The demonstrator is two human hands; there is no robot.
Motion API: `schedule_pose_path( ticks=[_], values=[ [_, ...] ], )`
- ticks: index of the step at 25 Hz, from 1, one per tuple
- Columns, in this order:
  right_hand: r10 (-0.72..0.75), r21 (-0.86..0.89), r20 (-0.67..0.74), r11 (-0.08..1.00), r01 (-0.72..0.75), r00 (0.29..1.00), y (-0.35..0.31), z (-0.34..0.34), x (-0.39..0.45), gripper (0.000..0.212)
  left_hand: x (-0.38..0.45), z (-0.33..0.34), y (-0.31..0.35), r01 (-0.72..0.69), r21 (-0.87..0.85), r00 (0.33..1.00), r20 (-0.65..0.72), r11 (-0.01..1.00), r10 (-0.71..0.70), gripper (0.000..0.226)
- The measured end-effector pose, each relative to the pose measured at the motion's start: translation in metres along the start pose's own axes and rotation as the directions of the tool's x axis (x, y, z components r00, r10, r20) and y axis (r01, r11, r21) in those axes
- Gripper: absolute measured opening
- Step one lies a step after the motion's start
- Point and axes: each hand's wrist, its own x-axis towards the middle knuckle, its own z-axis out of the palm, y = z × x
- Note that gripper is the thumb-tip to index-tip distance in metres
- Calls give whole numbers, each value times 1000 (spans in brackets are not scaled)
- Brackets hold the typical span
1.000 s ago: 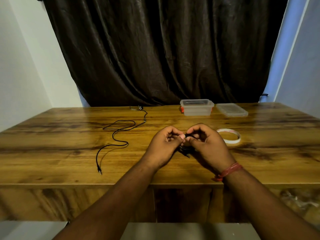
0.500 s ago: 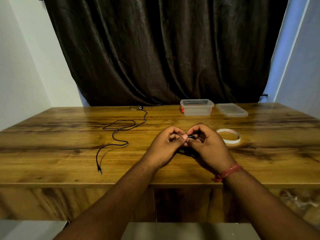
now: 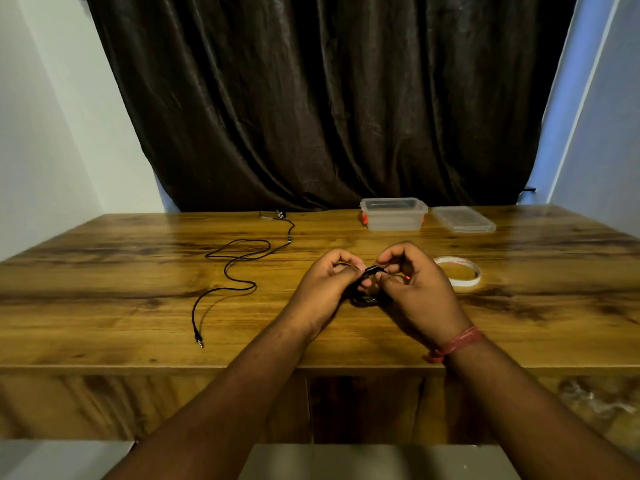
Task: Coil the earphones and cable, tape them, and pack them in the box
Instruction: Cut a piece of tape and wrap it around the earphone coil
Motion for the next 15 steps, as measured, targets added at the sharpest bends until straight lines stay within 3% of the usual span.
schedule_pose_path(
  ticks=[4,11,15],
  values=[
    [-38,-44,36,998,39,999,1,1,0,22,0,0,-3,-35,83,998,53,996,31,10],
    [36,-43,78,999,-33,996,10,1,6,25,2,-6,1,1,-83,1000,-24,997,-3,11],
    [49,24,53,998,-50,997,11,0,6,19,0,-3,2,31,-42,999,-10,999,-31,10]
  ],
)
